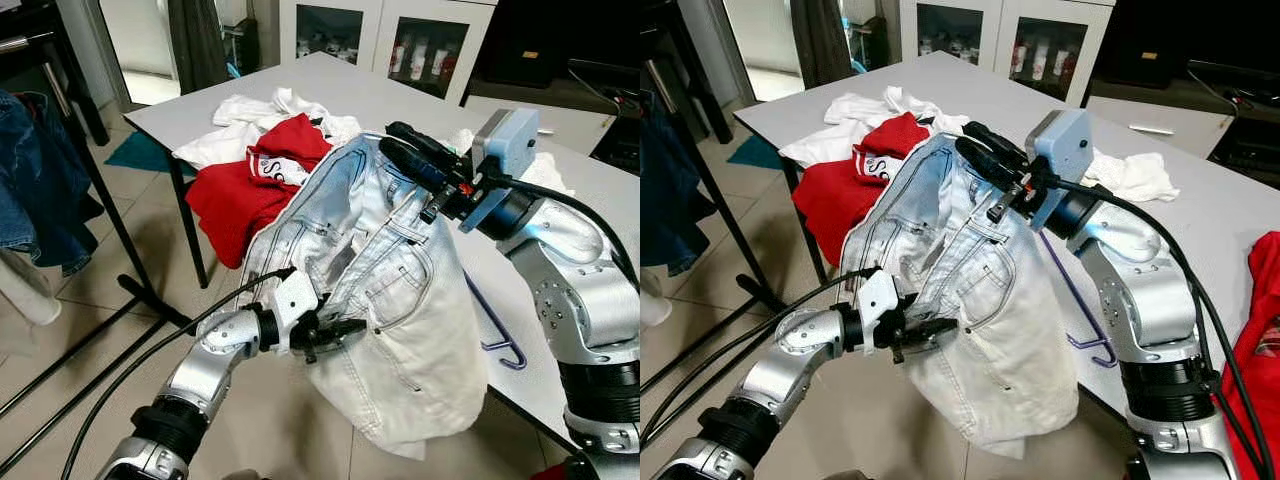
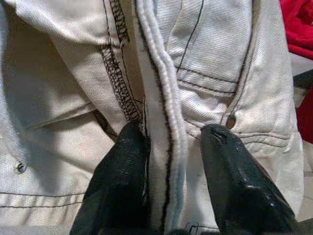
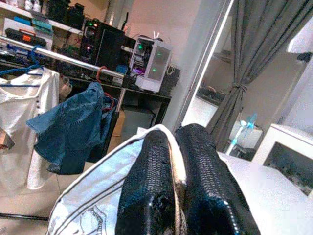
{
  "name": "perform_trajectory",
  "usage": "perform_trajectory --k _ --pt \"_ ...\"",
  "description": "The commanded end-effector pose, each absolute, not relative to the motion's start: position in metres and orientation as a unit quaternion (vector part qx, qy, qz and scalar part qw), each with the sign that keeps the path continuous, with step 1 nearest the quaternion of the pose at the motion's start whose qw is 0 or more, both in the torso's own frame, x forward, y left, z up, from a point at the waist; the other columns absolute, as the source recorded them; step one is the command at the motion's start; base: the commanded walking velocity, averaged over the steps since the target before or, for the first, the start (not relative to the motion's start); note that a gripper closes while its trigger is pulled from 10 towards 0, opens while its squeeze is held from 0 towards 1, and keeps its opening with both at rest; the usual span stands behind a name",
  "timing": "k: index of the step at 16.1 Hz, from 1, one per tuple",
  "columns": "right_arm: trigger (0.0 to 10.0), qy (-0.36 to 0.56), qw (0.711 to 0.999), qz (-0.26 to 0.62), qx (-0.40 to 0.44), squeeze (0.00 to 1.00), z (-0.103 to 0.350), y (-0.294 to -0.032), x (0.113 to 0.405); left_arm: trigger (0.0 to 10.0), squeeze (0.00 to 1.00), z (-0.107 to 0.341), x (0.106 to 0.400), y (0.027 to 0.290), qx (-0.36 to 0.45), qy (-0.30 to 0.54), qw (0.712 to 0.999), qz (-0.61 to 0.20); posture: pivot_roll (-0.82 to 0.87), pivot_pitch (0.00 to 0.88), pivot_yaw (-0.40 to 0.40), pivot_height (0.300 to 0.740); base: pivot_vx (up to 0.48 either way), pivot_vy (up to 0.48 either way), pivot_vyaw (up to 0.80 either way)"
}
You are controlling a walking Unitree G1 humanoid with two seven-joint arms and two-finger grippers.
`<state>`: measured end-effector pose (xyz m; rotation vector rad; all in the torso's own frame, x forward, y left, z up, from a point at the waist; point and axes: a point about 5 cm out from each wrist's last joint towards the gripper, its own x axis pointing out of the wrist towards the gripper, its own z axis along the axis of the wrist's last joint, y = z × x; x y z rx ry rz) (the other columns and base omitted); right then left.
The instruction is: Hang hanger
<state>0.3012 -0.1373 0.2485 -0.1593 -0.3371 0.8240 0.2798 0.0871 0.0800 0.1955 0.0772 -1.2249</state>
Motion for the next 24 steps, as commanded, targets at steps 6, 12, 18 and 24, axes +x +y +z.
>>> perform_trajectory --k 6,12,18,24 --pt "10.0 -0.151 0.915 0.369 -0.068 0.0 0.241 -0.142 0.305 0.0 0.0 0.084 0.275 0.085 0.076 0.021 0.804 -0.59 -0.01 0.0 -0.023 0.74 0.0 0.0 0.0" --pt "10.0 -0.149 0.92 0.357 -0.07 0.0 0.241 -0.145 0.307 0.0 0.0 0.086 0.279 0.084 0.07 0.015 0.819 -0.57 -0.02 0.0 -0.026 0.74 0.0 0.0 0.0" --pt "10.0 -0.142 0.924 0.346 -0.074 0.0 0.238 -0.147 0.309 0.0 0.0 0.086 0.276 0.083 0.062 0.015 0.813 -0.579 -0.01 0.0 -0.031 0.74 0.0 0.0 0.0" --pt "10.0 -0.145 0.925 0.344 -0.074 0.0 0.239 -0.147 0.31 0.0 0.0 0.083 0.28 0.085 0.074 0.022 0.825 -0.56 -0.01 0.0 -0.03 0.74 0.0 0.0 0.0"
